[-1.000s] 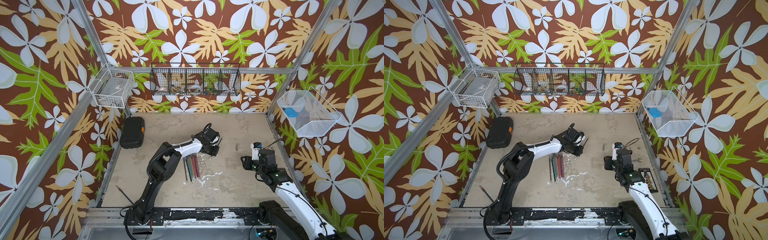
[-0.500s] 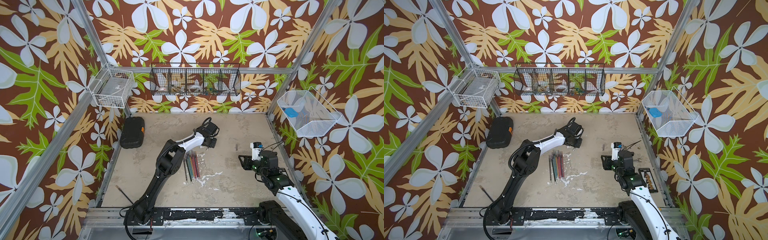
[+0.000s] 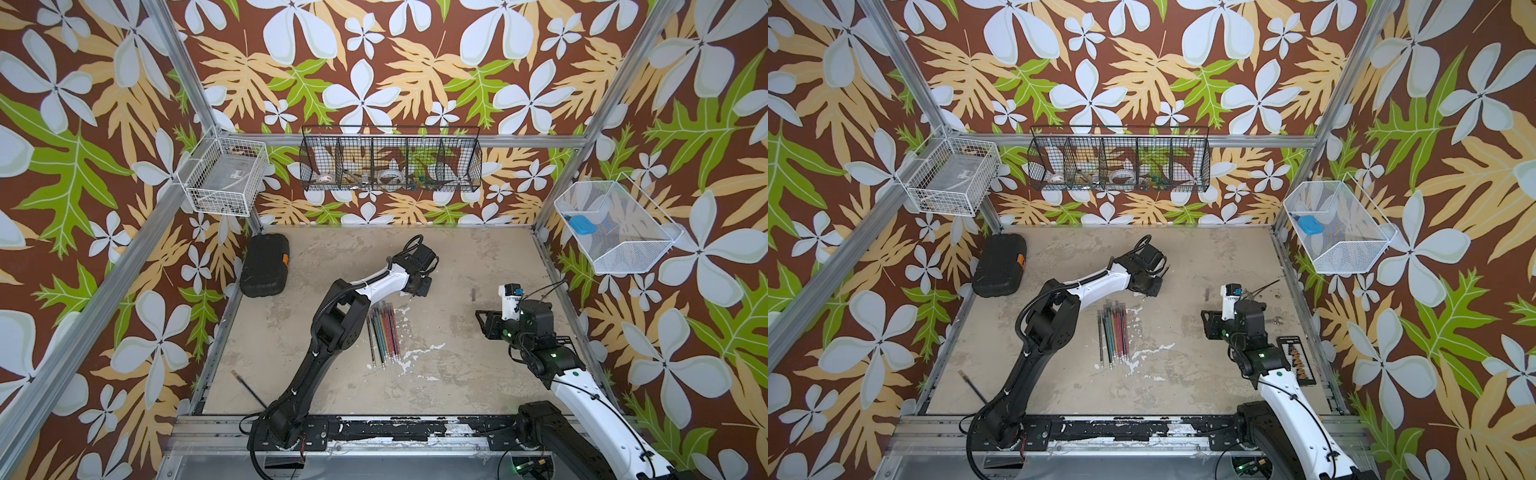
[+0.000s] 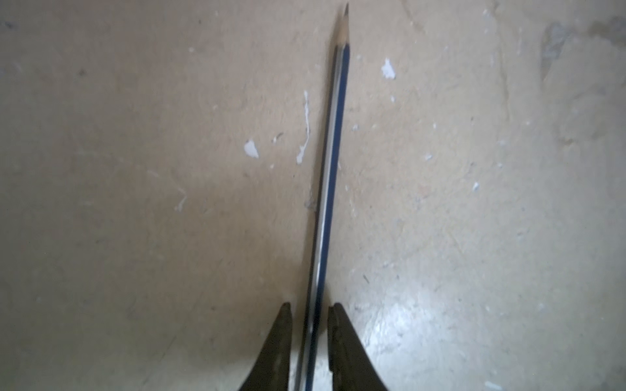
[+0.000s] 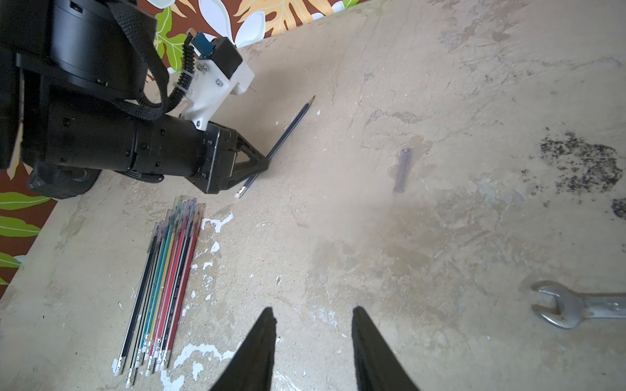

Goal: Remove the protective cover of the pencils
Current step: Place the pencil at the center of the board, then pick up the pencil from the center of the board.

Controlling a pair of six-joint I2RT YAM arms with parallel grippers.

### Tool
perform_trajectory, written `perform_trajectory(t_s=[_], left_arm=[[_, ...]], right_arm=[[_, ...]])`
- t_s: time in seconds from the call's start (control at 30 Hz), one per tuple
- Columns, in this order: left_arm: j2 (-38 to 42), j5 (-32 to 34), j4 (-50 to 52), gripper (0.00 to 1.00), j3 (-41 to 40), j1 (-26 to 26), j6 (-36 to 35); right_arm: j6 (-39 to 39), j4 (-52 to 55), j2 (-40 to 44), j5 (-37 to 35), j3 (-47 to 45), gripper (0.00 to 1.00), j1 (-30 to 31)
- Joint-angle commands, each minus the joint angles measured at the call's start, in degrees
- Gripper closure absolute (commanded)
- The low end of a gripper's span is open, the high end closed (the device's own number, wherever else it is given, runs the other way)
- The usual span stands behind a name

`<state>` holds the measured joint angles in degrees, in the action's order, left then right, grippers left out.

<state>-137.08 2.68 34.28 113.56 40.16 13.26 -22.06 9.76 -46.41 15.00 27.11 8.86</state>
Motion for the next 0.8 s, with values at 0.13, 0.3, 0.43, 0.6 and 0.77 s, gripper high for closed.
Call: perform_trajectory(t_s=[0.13,0.3,0.43,0.6,0.77], left_arm=[[10.9,-3.3,-2.6,0.74,-5.5,-0.5,-1.4],[21.1,-8.6,-11.7,0.75,-15.3,-3.9,-2.8],[29.6,-18.6,-21.5,0.78,-25.2,-9.7,1.2],[37.6,-22.2,-28.8,0.80,-30.6,-12.9,4.4],[44.9,-19.8,-32.1,0.76,-35.4,-12.9,5.2]], right_arm=[[0.9,0.0,-2.6,0.6,1.0,0.61,0.0],[1.6,2.3,-7.8,0.8,3.5,0.64,0.3],[1.5,4.0,-15.4,-2.0,7.1,0.65,5.3],[-1.1,3.2,-27.6,-6.6,14.6,0.65,17.2],[-2.3,4.5,-41.7,-8.4,26.6,0.69,24.8]])
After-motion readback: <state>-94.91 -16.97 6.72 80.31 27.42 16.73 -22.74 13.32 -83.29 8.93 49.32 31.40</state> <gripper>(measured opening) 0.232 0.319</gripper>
